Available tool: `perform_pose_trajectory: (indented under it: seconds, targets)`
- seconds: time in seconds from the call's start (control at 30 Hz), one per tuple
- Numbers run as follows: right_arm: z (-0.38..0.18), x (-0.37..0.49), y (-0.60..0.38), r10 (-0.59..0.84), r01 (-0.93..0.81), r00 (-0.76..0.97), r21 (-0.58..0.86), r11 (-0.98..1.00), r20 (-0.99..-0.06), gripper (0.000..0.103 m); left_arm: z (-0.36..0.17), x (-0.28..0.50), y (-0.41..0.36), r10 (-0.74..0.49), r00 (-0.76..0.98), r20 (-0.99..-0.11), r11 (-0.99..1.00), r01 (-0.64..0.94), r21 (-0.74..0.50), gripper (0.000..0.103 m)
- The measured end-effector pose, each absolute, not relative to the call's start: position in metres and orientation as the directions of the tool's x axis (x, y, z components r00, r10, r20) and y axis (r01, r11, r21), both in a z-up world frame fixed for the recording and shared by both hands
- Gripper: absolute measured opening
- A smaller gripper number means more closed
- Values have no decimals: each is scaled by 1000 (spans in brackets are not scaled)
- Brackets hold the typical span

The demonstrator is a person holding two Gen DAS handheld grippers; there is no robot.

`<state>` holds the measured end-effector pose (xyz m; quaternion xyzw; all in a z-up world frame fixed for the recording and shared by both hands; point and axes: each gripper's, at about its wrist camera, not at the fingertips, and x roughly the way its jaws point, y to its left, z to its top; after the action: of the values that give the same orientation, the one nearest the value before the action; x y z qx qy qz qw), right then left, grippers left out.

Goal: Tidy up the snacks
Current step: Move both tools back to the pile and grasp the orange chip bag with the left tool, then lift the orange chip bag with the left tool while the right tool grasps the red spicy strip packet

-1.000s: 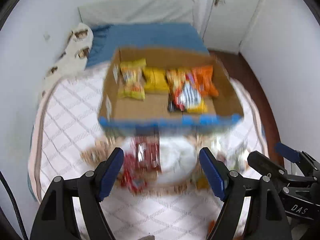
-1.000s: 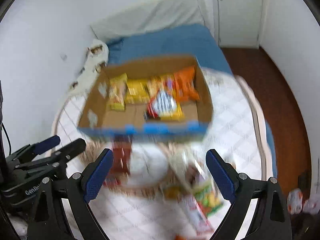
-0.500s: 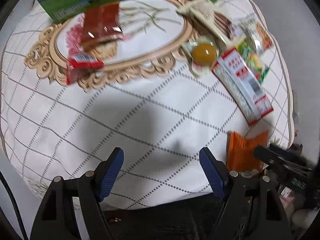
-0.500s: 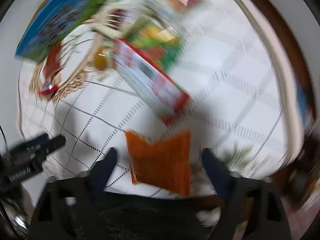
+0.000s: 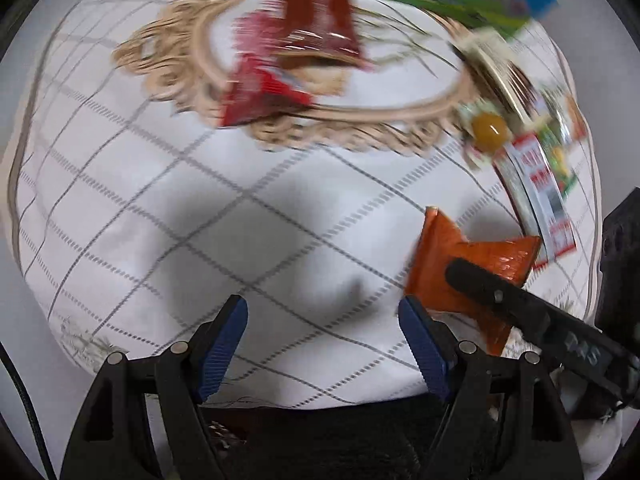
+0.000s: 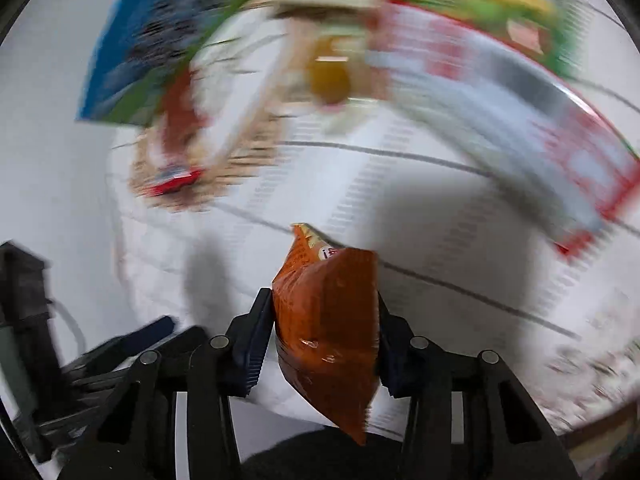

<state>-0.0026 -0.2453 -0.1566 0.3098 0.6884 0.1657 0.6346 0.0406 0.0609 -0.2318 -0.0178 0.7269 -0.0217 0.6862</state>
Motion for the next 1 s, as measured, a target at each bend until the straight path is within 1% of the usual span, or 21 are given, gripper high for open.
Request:
perform_pose_trajectory:
  seconds: [0.03,0.1,0.13,0.17,0.27,0.33,0.4,0.5,0.63,0.7,0.83,0.93,0.97,1.0]
  targets:
    - [-154,2,-237,644,183,-25,630,755,-764,49,-231,40,66,-62,-51,-997,998,-8,-61,77]
    - [-147,8,-232,606,127,-35,598,791,-795,71,-227,39,72,-79,-33,-996,997,-8,-78,77]
    - [-143,9,-233,580,100,-36,575,812,-814,92,-226,38,72,-92,-24,-995,996,13,-93,77]
    - [-137,9,-236,551,77,-32,547,834,-834,95,-224,37,67,-106,-15,-994,993,56,-107,77]
    - [-123,5,-257,498,44,-34,496,867,-866,95,-222,36,46,-105,1,-995,969,227,-102,77]
    - [-117,-1,-274,444,46,-41,443,896,-895,95,-226,33,20,-68,3,-998,924,377,-62,77]
    - [-112,-7,-293,393,65,-32,391,918,-919,95,-232,33,-3,-39,8,-999,862,506,-29,77]
    - [-112,-13,-321,372,127,-22,367,922,-928,95,-245,25,-40,23,25,-999,724,689,34,77]
    - [-113,-14,-345,350,193,6,344,919,-937,95,-269,14,-75,85,-6,-996,565,824,43,77]
    - [-113,-13,-356,320,197,17,317,928,-947,95,-279,18,-84,109,-14,-994,557,829,50,79]
    - [-109,-4,-356,250,153,49,254,955,-967,95,-282,35,-94,101,-14,-995,612,789,51,77]
    - [-106,4,-343,175,70,76,181,981,-982,94,-281,61,-88,105,-10,-994,706,705,68,77]
    - [-107,7,-337,159,38,80,163,986,-984,94,-281,72,-79,107,-17,-994,745,664,69,77]
    - [-110,10,-331,140,8,81,141,990,-987,94,-282,85,-66,104,-38,-994,808,586,62,77]
